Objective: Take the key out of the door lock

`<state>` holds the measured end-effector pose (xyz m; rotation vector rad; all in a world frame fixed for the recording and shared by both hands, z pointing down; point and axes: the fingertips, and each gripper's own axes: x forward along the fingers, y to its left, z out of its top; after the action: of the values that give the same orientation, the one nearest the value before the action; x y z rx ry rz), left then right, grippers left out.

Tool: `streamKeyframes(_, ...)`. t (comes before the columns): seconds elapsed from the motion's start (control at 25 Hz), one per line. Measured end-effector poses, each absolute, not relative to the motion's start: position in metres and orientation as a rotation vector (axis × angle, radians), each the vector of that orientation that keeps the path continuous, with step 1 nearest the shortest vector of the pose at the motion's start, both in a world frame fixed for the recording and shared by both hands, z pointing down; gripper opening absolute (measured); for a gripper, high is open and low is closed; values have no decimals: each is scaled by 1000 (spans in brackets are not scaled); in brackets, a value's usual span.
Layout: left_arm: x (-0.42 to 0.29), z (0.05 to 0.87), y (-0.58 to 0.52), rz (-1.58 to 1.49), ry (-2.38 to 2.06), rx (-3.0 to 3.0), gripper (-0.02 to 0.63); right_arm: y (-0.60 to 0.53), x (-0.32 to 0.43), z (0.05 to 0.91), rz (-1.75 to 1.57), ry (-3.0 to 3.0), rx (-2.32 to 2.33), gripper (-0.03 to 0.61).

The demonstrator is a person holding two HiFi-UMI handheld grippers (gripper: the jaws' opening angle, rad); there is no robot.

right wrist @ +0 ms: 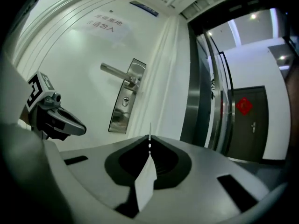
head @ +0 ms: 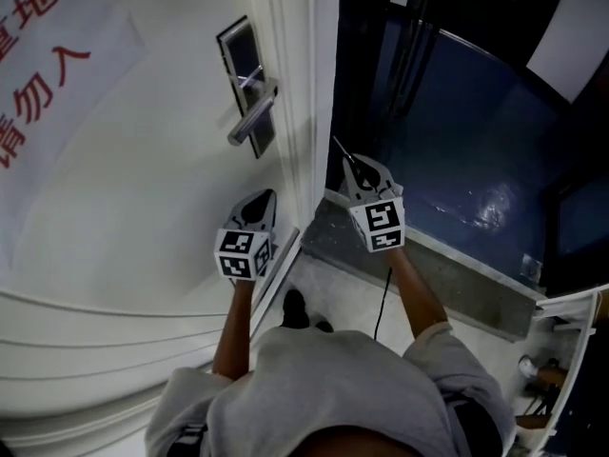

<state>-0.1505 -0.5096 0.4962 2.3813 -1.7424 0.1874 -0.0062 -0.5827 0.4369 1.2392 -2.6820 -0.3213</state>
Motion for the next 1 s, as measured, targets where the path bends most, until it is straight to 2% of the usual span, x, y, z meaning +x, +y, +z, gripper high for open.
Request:
streamKeyframes(0.24,-143,496,-518,180,-1717,2403,18,-570,35,465,-138,-2676,1375,29)
streamKeyframes(1.0,-115,501,-507,175,-1655,2433,18,-514,112,475,-108,-2552,1583,29)
